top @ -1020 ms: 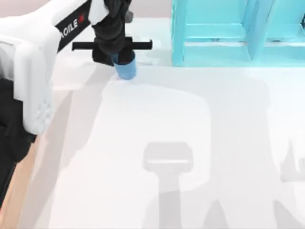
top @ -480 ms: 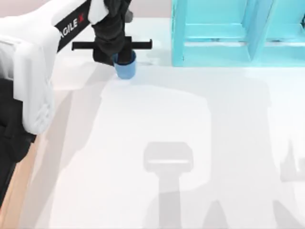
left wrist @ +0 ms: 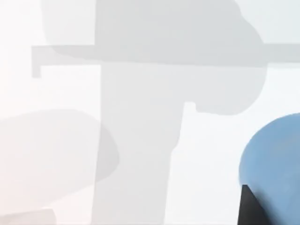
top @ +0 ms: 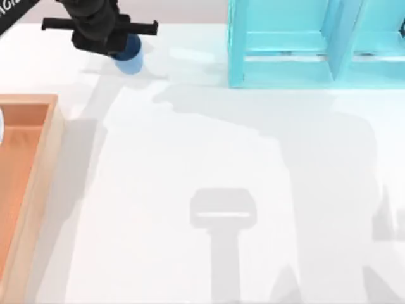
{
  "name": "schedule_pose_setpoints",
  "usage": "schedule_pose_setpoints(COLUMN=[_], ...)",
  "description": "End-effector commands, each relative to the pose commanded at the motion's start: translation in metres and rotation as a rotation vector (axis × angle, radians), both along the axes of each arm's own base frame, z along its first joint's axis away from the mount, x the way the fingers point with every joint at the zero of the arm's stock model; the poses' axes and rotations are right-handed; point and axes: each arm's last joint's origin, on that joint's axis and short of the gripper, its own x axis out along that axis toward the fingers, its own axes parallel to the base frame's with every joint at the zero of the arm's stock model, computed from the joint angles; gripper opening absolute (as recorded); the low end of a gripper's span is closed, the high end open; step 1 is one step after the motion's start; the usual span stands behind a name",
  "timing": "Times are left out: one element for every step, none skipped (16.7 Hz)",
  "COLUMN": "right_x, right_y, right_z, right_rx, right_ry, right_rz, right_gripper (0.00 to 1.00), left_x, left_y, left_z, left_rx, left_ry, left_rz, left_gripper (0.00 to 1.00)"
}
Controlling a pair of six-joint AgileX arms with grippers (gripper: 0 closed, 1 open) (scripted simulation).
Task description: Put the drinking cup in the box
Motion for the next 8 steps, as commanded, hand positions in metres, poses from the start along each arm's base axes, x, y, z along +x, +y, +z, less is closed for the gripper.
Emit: schedule_pose_setpoints(right_x=[0.000,0.000,0.000,0.000,0.000,0.000,0.000,0.000], right_y=[0.000,0.000,0.000,0.000,0.000,0.000,0.000,0.000], right_z=[0.000,0.000,0.000,0.000,0.000,0.000,0.000,0.000], right_rx=[0.000,0.000,0.000,0.000,0.000,0.000,0.000,0.000], right_ry=[0.000,0.000,0.000,0.000,0.000,0.000,0.000,0.000], right_rz=[0.000,0.000,0.000,0.000,0.000,0.000,0.000,0.000], right_gripper=[1.00,1.00,1.00,1.00,1.00,1.00,1.00,1.00], left_x=[-0.008,-0.019,-0.031,-0.046,-0.063,-0.081,-0.101,-0.121], left_y=[0.021,0.044,0.068,0.093,0.117,0.141,0.163,0.183], left_z=[0.016,0.030,0.043,0.053,0.060,0.065,0.067,0.068], left_rx=[0.002,0.006,0.012,0.021,0.030,0.039,0.046,0.052], left_ry=[-0.011,-0.019,-0.023,-0.020,-0.010,0.006,0.029,0.054], left_rz=[-0.015,-0.026,-0.031,-0.030,-0.023,-0.011,0.006,0.025], left_gripper=[0.00,0.00,0.00,0.00,0.00,0.00,0.00,0.00])
